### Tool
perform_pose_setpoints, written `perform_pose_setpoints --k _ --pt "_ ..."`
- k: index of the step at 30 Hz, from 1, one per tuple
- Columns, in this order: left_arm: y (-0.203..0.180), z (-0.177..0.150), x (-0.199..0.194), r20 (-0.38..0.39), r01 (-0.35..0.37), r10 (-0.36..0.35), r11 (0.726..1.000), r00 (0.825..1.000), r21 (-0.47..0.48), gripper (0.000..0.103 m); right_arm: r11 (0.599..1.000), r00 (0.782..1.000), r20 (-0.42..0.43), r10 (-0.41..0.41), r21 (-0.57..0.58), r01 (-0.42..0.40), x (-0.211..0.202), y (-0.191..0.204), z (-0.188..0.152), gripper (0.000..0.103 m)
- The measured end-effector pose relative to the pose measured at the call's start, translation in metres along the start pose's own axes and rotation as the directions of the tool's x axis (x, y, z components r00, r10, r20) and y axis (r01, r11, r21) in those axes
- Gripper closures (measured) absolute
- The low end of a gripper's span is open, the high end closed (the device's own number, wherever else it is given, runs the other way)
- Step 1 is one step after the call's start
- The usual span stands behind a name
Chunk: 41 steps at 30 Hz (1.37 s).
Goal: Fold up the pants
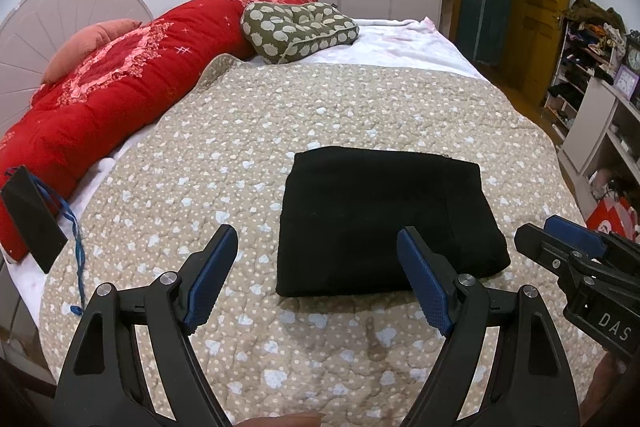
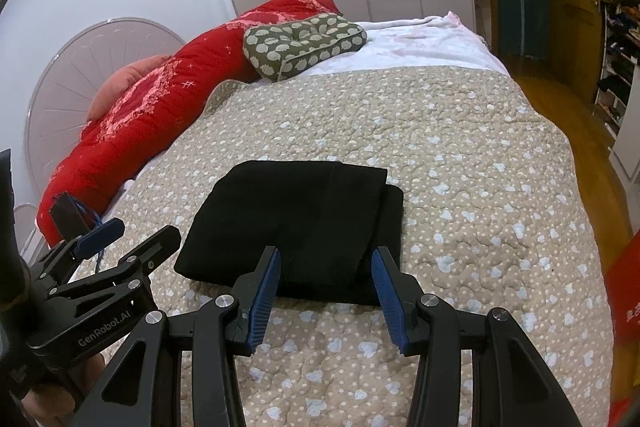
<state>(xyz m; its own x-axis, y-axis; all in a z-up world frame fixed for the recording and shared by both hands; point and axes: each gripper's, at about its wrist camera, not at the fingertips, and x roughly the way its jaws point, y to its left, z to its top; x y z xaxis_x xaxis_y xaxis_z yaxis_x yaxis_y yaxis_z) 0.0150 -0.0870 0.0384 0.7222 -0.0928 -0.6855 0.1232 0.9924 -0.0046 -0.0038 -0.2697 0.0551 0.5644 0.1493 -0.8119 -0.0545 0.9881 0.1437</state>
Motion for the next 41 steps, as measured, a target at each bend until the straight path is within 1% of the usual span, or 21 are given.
perform_pose_setpoints --k 32,41 --pt "-0.0026 -0.0050 0.0086 -0.025 0.000 0.000 1.000 1.000 0.003 0.021 1.000 1.000 -0.028 0.007 0.008 -0.007 0.0072 0.0005 -0.0031 0.057" --pt "-0.0086 -0.0052 0.0049 0.004 0.001 -0.001 1.000 1.000 0.029 0.021 1.000 1.000 -0.020 0.000 0.010 0.001 0.0058 -0.0060 -0.0036 0.057"
